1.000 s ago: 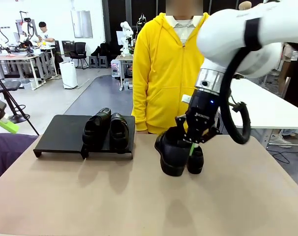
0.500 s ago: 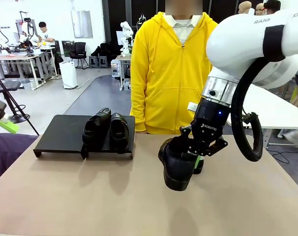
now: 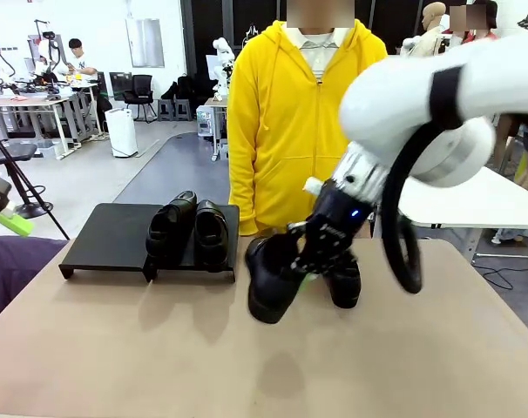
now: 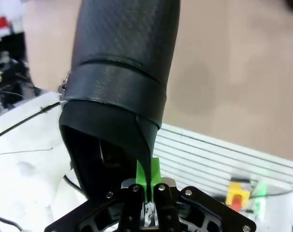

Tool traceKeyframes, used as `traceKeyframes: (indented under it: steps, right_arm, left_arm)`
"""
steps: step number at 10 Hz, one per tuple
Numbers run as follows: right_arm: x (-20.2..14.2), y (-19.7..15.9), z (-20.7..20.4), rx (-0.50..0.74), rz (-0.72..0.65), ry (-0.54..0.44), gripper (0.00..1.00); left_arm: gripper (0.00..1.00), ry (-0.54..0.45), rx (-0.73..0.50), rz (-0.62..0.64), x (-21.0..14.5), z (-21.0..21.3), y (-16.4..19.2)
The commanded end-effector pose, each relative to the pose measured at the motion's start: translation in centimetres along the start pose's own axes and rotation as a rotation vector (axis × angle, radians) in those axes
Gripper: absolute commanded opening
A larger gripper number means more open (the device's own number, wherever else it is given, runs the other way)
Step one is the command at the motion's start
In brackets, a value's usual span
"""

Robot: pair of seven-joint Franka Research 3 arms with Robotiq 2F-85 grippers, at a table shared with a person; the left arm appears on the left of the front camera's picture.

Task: Organize the shoes by placing them on the stand.
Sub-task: Pick up one Shoe and place it in the middle of the table.

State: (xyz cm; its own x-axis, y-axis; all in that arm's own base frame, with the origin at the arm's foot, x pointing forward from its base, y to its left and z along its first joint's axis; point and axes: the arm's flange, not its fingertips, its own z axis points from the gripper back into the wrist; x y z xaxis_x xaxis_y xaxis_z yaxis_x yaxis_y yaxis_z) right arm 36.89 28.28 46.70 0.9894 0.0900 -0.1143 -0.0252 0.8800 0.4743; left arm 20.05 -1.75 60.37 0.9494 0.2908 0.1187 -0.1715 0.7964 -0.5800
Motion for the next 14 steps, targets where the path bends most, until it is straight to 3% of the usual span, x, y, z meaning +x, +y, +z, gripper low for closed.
traceKeyframes:
  steps: [1,6,12,13,14]
  right_arm:
    - [-0.3,0.7,-5.5,-0.019,-0.024,0.02,0.0]
    - [-1.7,2.0,-11.1,-0.093,-0.13,0.085,0.0]
    - [2.0,-0.2,-15.5,-0.086,-0.079,0.161,0.0]
    - [2.1,-0.3,-15.6,-0.069,-0.082,0.173,0.25]
    - [2.0,-0.3,-15.4,-0.068,-0.086,0.173,0.84]
  left_arm:
    - [1.0,0.007,-0.007,-0.014,-0.1,0.2,0.2]
    - [1.0,0.007,-0.007,-0.014,-0.1,0.2,0.2]
    - [1.0,0.007,-0.007,-0.014,-0.1,0.2,0.2]
    - [1.0,0.007,-0.007,-0.014,-0.1,0.2,0.2]
    - [1.0,0.007,-0.007,-0.014,-0.1,0.2,0.2]
